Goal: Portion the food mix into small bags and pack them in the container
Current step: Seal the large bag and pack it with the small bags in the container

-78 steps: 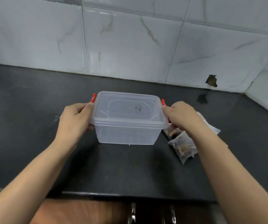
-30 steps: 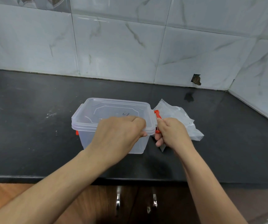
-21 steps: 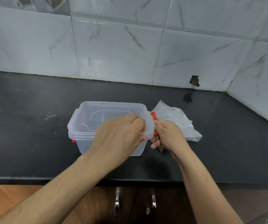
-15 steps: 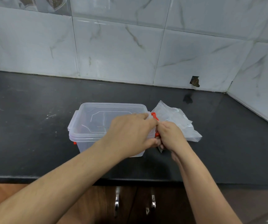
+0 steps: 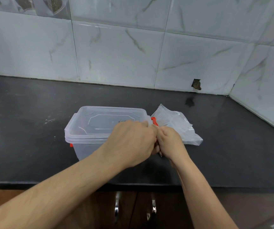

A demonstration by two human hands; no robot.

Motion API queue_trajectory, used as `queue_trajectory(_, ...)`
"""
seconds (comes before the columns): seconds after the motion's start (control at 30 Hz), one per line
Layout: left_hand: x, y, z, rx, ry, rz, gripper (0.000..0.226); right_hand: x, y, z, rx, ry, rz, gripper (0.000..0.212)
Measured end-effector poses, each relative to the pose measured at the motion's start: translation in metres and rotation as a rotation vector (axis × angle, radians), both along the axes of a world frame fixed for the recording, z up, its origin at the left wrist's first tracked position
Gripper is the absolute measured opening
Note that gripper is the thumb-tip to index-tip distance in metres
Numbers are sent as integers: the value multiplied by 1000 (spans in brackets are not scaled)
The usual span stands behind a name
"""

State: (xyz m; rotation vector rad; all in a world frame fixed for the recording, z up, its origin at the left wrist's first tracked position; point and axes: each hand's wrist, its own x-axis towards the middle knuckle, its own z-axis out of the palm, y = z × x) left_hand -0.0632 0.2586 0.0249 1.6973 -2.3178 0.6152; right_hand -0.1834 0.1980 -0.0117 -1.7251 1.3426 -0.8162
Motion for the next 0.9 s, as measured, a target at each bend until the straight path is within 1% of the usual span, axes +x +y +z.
queue_trajectory(0.03,0,2,5,-32,-2,13,46,0,1,0,6,-2,-4,48)
queue_trajectory(0.07,1,1,9,-50,-4,24,46,0,1,0,19,-8,-8,48)
queue_trajectory(0.13,8,-3,17,-75,3,43,34,-1,1,3,66,5,-8,47)
queue_trajectory(0.2,15,-5,27,-94,-3,74,31,-5,3,7,82,116,-10,49)
queue_trajectory(0.23,18,-8,29,-116,-27,72,34,-7,5,12,40,215,-34,51)
queue_trajectory(0.27,21,-9,31,-133,-41,61,36,-8,7,18,-50,332,-90,52)
queue_trajectory(0.33,23,-13,32,-117,-54,48,34,-8,9,30,-337,538,-222,48)
queue_trajectory(0.37,25,-15,34,-112,-67,39,32,-6,9,37,-467,559,-228,47)
queue_trajectory(0.4,27,-17,37,-111,-75,32,30,-2,7,43,-563,530,-178,45)
queue_trajectory(0.47,32,-20,41,-96,-42,16,30,9,-1,53,-640,458,-50,30)
queue_trajectory(0.53,37,-19,47,-47,61,7,33,19,-10,58,-673,487,-30,13)
queue_trajectory(0.57,41,-18,50,-30,130,4,37,22,-15,60,-692,505,-43,11)
queue_trajectory(0.63,59,-14,55,-7,291,28,51,27,-25,64,-708,496,-86,19)
queue_trajectory(0.7,88,-13,55,-44,506,76,62,30,-37,65,-703,448,-128,27)
queue_trajectory(0.73,104,-14,54,-76,598,122,63,31,-44,66,-688,433,-136,27)
queue_trajectory(0.8,135,-22,48,-120,704,263,62,33,-59,65,-623,395,-124,25)
queue_trajectory(0.83,148,-29,43,-111,762,325,61,35,-66,64,-583,372,-113,24)
queue_trajectory(0.9,169,-45,31,-47,973,360,53,42,-82,61,-506,326,-93,25)
